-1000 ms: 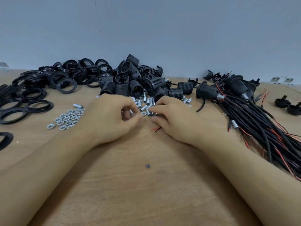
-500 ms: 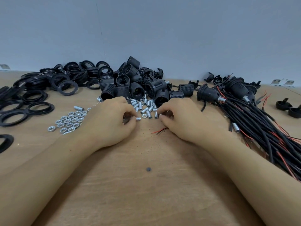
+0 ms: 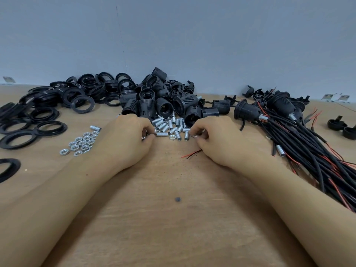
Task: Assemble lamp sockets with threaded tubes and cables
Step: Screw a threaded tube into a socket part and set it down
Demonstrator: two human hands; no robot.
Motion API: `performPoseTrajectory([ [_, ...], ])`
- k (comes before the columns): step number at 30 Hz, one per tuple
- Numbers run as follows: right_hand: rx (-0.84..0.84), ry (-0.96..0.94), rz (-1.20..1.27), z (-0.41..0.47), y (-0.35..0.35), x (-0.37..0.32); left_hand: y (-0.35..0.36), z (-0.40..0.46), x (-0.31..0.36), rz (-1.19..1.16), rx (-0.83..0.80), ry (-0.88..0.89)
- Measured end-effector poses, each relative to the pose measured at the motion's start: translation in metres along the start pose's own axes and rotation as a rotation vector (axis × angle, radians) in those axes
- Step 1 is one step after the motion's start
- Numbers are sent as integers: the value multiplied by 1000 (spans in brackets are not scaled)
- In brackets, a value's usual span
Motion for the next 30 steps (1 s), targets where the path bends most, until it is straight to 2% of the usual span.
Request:
performPoseTrajectory([
  [7, 71, 41, 174, -2, -2, -3, -3, 1, 0, -62, 24, 31],
  [15, 79, -5, 221, -4, -5, -6, -3, 3, -1, -167, 70, 57],
  [19, 86, -17, 215, -3, -4, -4, -4, 2, -3, -12, 19, 78],
  [23, 67, -16, 183, -4, -3, -4, -2, 1, 0, -38, -8, 92],
  [28, 59, -16, 235, -4, -3, -5, -1, 4, -1, -131, -2, 12],
  [30, 70, 8, 338, -4, -4, -5, -1, 4, -1, -177, 11, -28],
])
Point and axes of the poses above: each hand's wrist, its own z-axis towards the middle knuckle, its own y-axis out of the palm, x = y × z, the point moved 2 cm from there along z, towards the middle knuckle, and after that the axes turned 7 degrees about y, right-handed, at the moved point
